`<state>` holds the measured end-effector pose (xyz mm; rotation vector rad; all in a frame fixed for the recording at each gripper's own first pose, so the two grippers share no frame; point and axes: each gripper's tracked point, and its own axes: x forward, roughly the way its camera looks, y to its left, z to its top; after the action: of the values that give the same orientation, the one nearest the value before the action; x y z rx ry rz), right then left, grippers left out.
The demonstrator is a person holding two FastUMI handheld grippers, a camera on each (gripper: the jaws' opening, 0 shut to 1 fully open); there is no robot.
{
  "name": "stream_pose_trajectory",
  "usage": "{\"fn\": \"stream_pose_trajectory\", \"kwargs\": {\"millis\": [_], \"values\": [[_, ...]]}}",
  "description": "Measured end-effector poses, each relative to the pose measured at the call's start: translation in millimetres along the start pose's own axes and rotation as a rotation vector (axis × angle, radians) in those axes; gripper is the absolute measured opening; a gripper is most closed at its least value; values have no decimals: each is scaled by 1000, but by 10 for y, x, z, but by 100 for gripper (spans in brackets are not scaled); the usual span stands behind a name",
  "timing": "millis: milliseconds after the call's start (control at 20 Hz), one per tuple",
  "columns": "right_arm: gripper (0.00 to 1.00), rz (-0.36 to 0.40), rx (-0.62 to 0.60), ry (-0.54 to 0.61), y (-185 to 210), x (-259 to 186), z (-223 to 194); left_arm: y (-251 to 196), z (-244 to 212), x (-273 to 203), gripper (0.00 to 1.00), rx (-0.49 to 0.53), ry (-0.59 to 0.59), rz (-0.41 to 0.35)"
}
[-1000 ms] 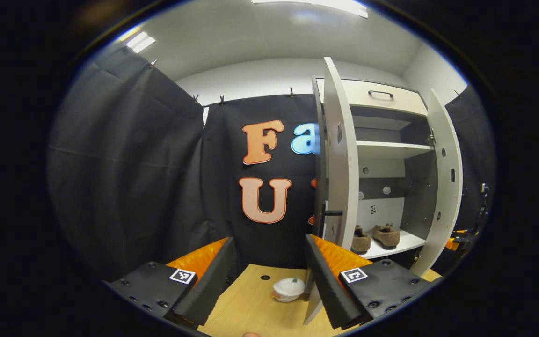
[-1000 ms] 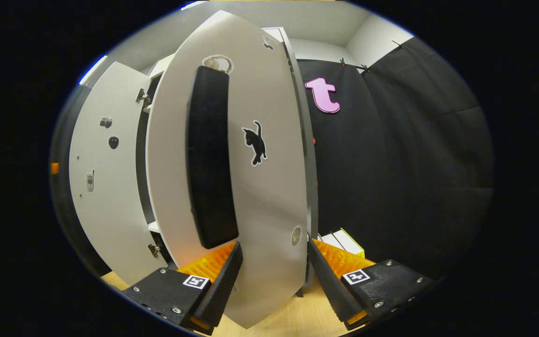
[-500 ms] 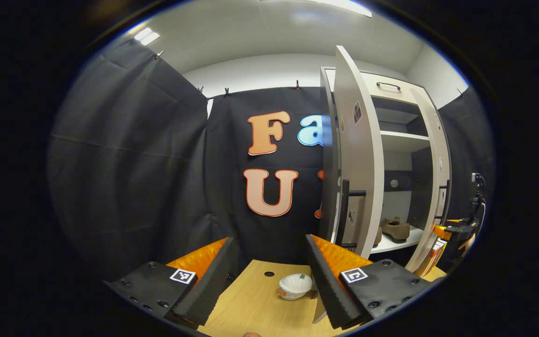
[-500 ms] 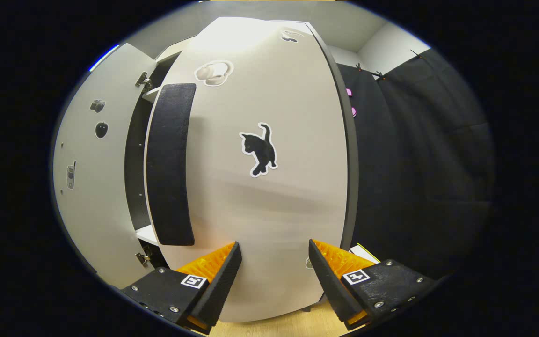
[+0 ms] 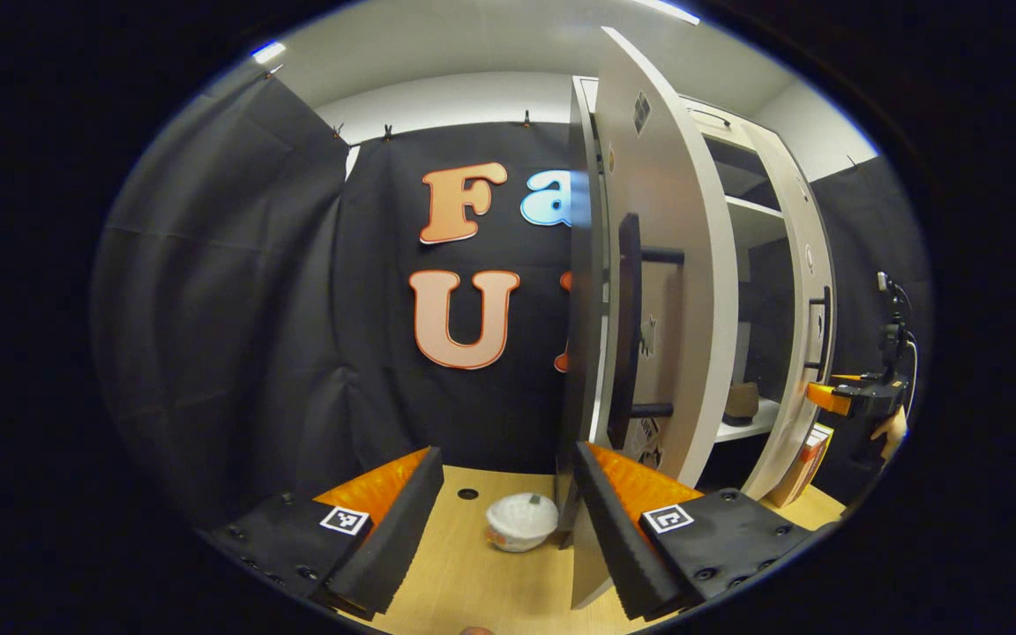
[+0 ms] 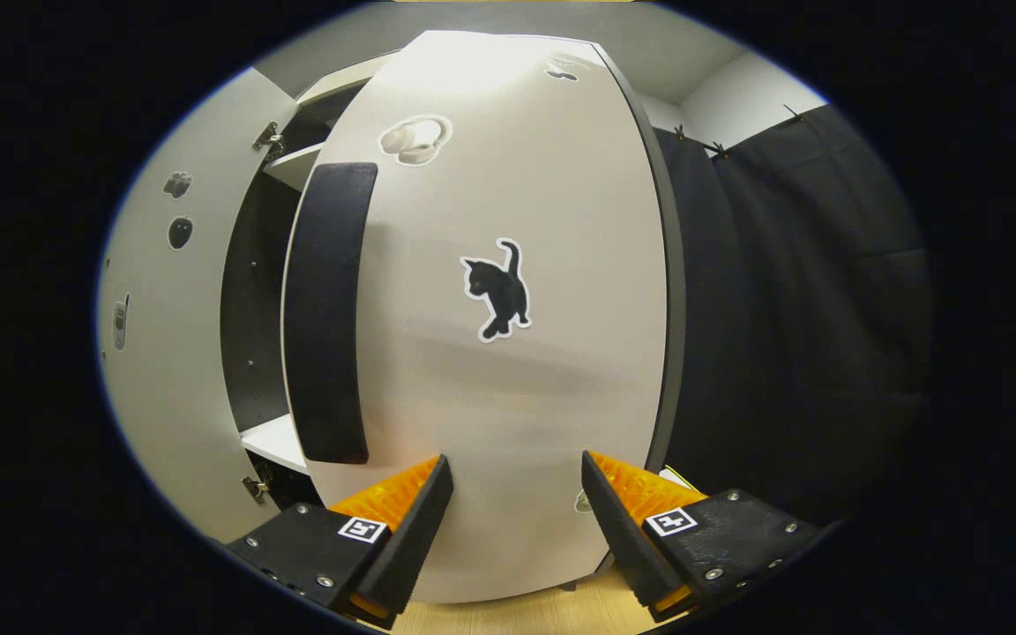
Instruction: Grab one shoe with the right hand and put it into the shoe cabinet, grab the other shoe with the left hand and put it into the shoe cabinet; then close the right door with the right hand and the left door with the left hand.
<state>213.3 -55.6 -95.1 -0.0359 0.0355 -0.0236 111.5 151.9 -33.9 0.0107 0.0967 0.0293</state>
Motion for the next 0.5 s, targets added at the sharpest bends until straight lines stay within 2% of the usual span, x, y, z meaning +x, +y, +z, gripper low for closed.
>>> {"fn": "stream_pose_trajectory", "kwargs": {"millis": [200, 300, 350, 500], "values": [[92, 1, 13, -3, -81, -298, 117, -71, -178, 132, 95, -9, 28, -38], [92, -4, 15, -3, -124, -408, 158, -145, -243, 165, 99, -16, 36, -57], [92, -5, 18, -6, -143, -461, 184, -145, -246, 169, 95, -9, 34, -53], [92, -9, 30, -21, -194, -608, 265, -173, -263, 205, 95, -18, 37, -68]]}}
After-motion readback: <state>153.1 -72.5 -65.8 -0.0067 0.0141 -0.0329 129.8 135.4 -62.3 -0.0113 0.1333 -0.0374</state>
